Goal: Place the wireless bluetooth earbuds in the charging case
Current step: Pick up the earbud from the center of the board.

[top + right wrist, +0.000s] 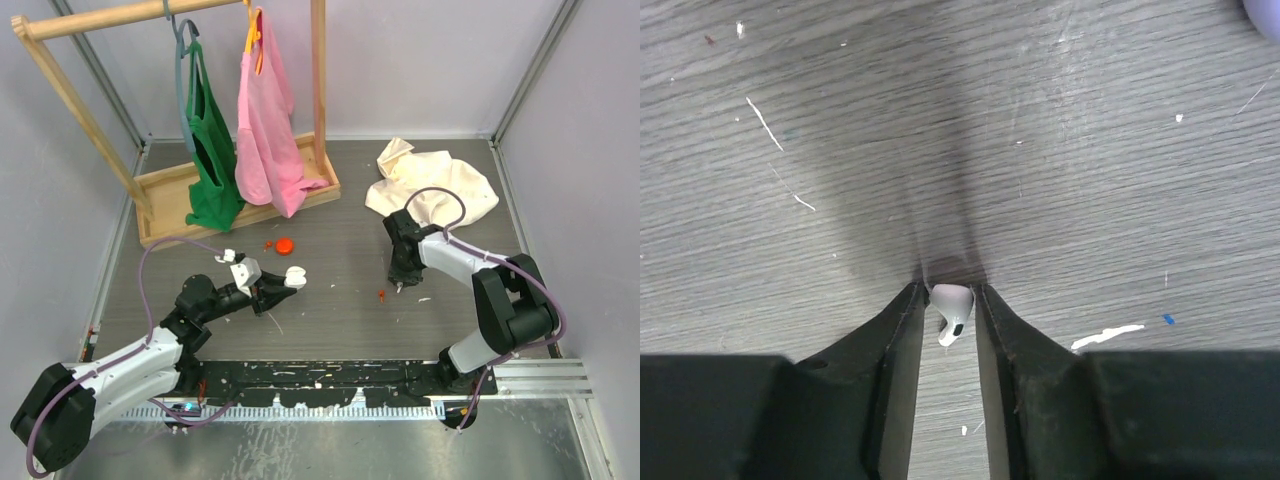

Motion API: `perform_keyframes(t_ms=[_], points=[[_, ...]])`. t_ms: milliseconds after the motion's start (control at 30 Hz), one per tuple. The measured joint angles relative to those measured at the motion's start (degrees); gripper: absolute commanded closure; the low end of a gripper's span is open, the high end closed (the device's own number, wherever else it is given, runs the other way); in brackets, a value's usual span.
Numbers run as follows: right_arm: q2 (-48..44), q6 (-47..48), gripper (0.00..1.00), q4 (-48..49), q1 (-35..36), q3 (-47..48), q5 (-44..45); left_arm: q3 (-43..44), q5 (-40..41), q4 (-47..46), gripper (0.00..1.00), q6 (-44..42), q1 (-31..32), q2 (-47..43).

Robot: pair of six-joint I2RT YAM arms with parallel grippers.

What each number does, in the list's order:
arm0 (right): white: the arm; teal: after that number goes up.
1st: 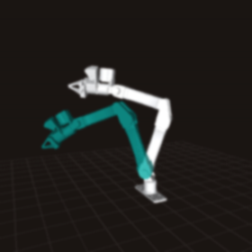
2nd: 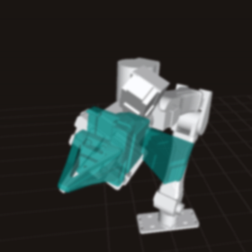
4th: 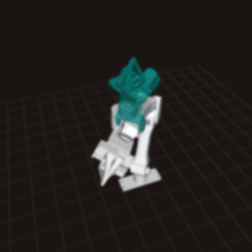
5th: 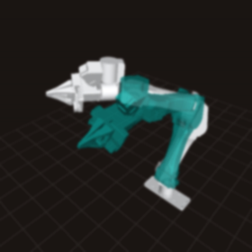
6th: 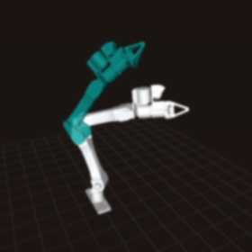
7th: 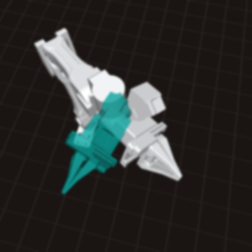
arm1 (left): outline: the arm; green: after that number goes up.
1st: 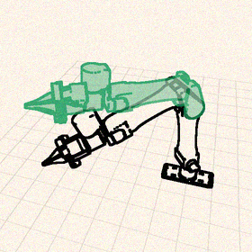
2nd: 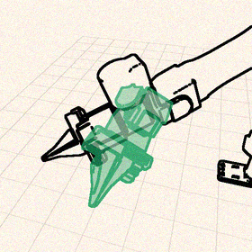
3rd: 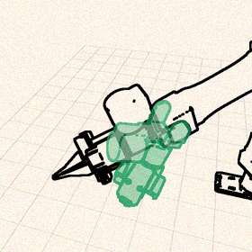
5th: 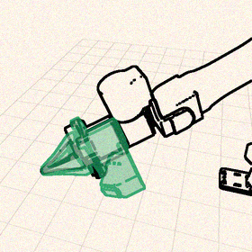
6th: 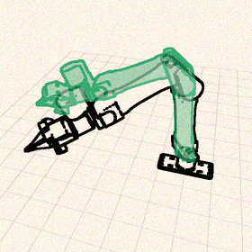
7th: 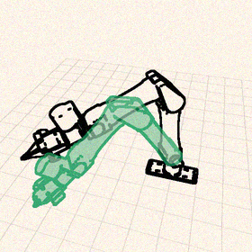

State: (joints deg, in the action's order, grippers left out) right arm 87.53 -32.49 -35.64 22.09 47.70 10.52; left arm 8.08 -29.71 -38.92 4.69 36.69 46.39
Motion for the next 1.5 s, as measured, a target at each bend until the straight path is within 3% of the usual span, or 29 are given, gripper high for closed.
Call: perform_keyframes(t_ms=[500,833,1067,1333,1500], points=[[1.8,-2.3,0.62,-2.2,0.3,1.9,-0.8,0.0,0.0,0.2,0.90,-0.4,0.4,0.0],[1.9,-5.3,0.67,-2.1,0.3,1.9,-1.4,0.1,0.0,0.4,0.90,-1.1,0.7,0.0],[1.7,-5.7,0.77,-1.6,0.3,1.6,-1.5,0.1,0.0,0.9,0.90,-1.1,0.9,0.0],[-0.2,-4.9,0.78,-1.6,1.3,0.5,0.8,0.2,0.0,1.1,0.90,-1.1,1.1,0.0],[-3.0,-4.6,0.78,-1.6,5.7,0.5,3.8,0.2,0.0,1.1,0.90,-1.2,1.2,0.1]])
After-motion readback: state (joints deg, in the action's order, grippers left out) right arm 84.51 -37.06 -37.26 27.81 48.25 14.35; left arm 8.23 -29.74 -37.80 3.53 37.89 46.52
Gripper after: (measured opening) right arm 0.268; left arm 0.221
